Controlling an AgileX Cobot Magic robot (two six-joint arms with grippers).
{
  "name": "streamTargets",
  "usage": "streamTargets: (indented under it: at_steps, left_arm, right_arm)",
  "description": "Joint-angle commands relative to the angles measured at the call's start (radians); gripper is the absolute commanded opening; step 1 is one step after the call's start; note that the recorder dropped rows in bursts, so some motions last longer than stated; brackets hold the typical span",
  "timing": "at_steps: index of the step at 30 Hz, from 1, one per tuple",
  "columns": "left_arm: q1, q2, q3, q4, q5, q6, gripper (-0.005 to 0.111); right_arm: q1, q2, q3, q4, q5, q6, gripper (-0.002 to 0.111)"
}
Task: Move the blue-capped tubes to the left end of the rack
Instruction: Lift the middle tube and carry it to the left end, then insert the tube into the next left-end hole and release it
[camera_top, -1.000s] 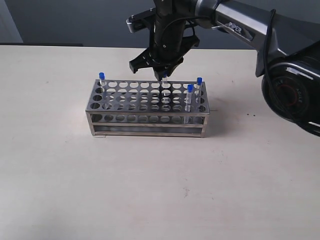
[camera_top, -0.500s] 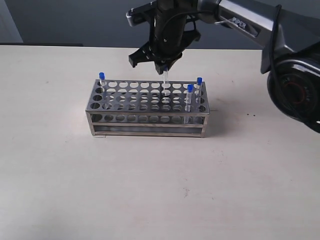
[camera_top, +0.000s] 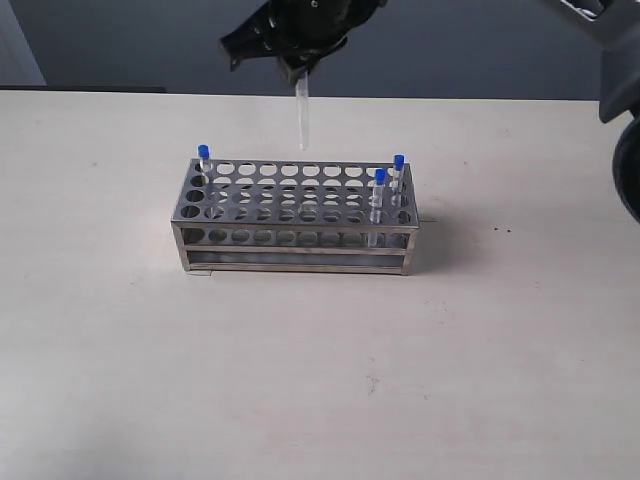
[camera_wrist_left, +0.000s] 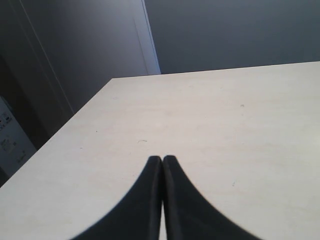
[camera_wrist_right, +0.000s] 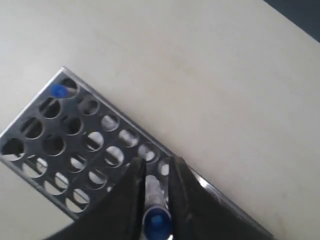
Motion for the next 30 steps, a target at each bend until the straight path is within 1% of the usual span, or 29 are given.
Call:
streamTargets:
  at_steps: [1,7,19,30]
  left_arm:
    - [-0.003,0.003,0.003,-0.003,-0.012,-0.006,0.0]
    - [-0.003,0.003,0.003,-0.003,-0.012,-0.006,0.0]
    - [-0.003,0.003,0.003,-0.003,-0.012,-0.006,0.0]
    - [-0.003,0.003,0.003,-0.003,-0.012,-0.006,0.0]
  right_arm:
    - [0.05,0.006,-0.004,0.127,-0.074,-0.129,-0.001]
    - [0.098,0.058,-0.004,0.16,-0.163,-0.188,-0.001]
    - [0.104,0.11,-0.004,0.172,-0.259,-0.208,-0.001]
    - [0.104,0.146,-0.004,0.176,-0.259,-0.212,-0.001]
